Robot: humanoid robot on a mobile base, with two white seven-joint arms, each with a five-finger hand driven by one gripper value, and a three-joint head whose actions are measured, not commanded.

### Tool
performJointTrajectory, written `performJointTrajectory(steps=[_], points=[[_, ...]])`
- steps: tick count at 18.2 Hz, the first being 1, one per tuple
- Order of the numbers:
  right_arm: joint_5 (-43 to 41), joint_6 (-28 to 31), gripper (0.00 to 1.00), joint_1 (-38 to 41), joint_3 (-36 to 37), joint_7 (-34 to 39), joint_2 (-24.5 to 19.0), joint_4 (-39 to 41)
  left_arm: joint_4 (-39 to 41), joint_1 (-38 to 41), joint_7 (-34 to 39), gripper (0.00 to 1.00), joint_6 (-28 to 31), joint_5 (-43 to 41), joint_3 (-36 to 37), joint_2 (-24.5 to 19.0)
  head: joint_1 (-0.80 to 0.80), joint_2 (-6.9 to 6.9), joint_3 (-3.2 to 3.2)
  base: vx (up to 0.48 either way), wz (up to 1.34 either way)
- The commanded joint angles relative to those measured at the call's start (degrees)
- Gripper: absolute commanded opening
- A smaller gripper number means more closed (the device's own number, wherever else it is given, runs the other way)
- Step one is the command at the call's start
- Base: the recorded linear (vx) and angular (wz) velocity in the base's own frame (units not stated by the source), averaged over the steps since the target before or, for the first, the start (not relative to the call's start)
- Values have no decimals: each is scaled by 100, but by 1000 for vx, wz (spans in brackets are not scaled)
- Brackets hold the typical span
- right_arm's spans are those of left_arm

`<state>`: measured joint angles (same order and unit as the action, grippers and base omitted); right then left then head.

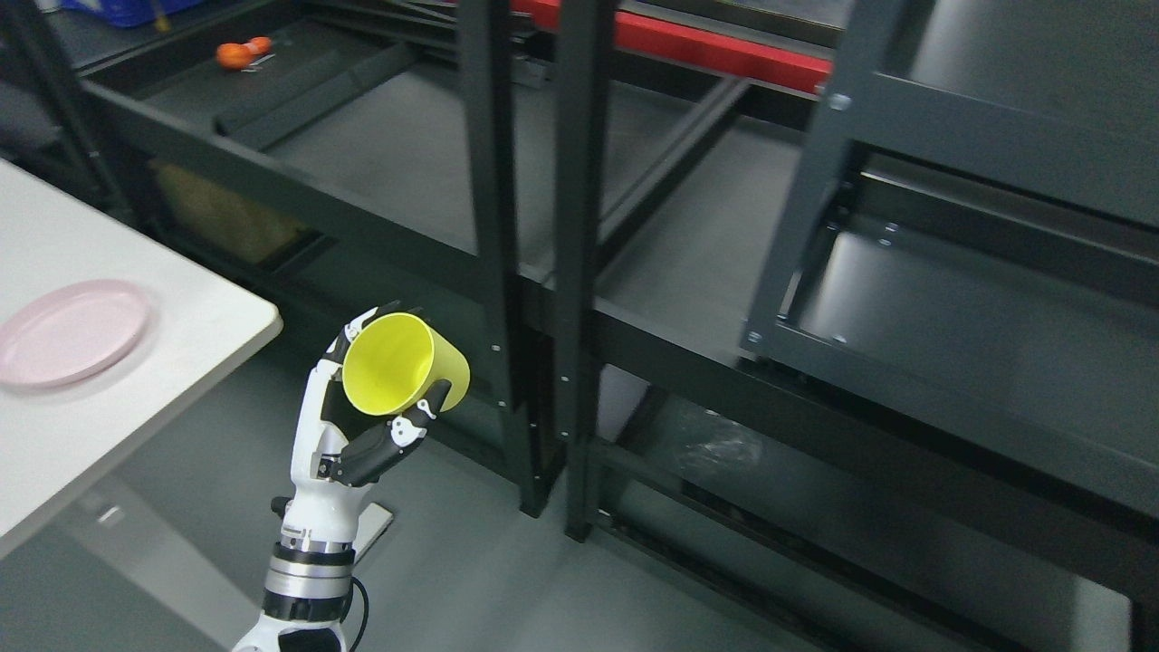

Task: Place yellow IKEA cup on middle right shelf
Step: 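Hold the cup in the left hand while turning toward the black shelves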

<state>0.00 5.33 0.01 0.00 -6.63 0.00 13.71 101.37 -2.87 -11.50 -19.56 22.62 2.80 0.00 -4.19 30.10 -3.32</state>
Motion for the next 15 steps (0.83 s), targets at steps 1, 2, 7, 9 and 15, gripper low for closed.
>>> performJointTrajectory(steps=[1, 2, 7, 9, 15], points=[[-141, 3, 99, 79, -97, -5, 100, 0, 23, 41, 34, 1, -30, -3, 686, -100, 0, 0, 0, -231, -1031], [-141, 3, 99, 79, -97, -5, 100, 0, 23, 41, 43, 1, -48, -3, 765, -100, 0, 0, 0, -187, -1003], [-141, 3, 99, 79, -97, -5, 100, 0, 23, 67, 61, 2, -118, -3, 941, -100, 0, -2, 0, -186, -907], [-141, 3, 99, 79, -97, -5, 100, 0, 32, 76, 61, 2, -214, -3, 1082, -100, 0, -3, 0, -159, -593], [-141, 3, 99, 79, -97, -5, 100, 0, 32, -47, 34, 2, -627, -3, 1687, -100, 0, -3, 0, -69, -271]])
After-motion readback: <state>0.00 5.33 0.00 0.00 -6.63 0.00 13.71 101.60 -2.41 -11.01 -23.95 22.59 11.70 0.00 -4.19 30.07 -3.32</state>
